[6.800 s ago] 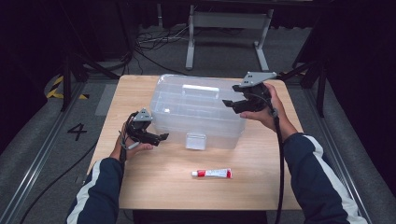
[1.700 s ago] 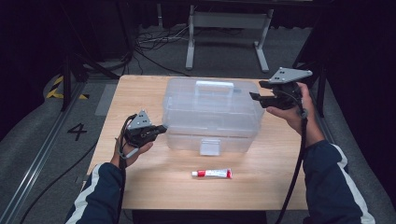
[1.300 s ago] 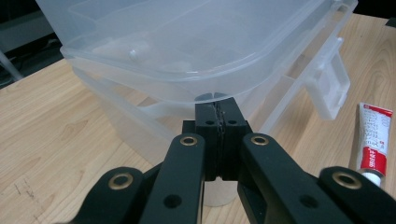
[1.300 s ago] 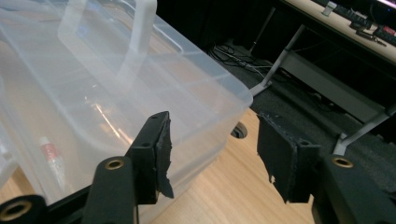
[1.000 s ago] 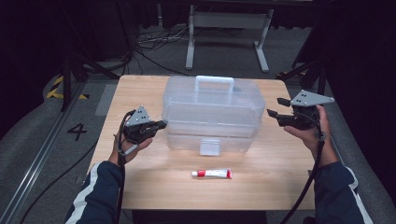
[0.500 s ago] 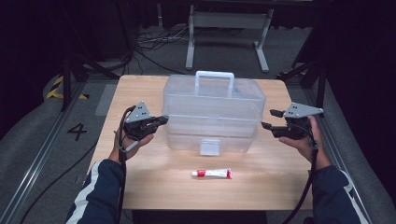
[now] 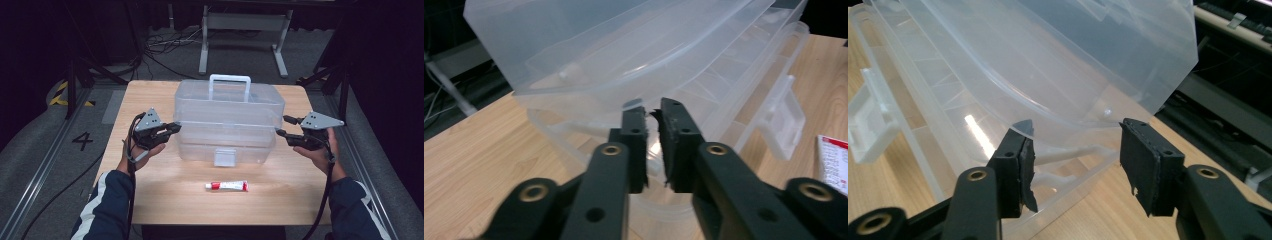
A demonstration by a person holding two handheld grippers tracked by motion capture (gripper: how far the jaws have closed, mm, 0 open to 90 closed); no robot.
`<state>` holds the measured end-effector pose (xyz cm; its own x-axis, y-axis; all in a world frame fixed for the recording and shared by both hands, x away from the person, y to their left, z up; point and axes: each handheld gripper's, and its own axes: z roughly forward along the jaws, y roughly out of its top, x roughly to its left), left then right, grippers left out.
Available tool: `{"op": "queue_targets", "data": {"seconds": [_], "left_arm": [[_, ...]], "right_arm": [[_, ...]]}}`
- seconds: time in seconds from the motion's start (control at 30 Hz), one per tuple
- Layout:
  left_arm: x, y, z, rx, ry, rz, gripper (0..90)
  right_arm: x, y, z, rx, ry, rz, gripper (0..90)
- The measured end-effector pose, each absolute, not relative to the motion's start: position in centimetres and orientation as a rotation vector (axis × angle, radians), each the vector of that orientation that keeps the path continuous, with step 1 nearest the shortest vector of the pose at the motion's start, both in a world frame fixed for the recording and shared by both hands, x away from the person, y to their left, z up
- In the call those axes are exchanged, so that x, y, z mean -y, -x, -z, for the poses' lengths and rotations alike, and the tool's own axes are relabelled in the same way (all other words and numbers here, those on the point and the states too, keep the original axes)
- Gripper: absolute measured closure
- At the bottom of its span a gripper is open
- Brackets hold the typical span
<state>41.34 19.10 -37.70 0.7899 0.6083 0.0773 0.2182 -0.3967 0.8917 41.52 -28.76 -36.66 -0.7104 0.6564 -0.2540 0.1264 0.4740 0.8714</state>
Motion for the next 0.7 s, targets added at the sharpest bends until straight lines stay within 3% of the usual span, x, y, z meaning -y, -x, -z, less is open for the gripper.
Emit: {"op": "queue_targets", "data": {"seconds": [0.27, 0.7], "left_arm": [[-19.4, -40.5, 37.8, -0.607, -1.986, -0.477, 56.2], [-18.3, -39.6, 38.9, -0.525, -2.096, -0.432, 52.0]], "right_arm": [[28.7, -41.3, 36.7, -2.088, -0.594, -1.213, 56.3], [28.3, -41.2, 36.3, -1.959, -0.609, -1.262, 64.6]]}}
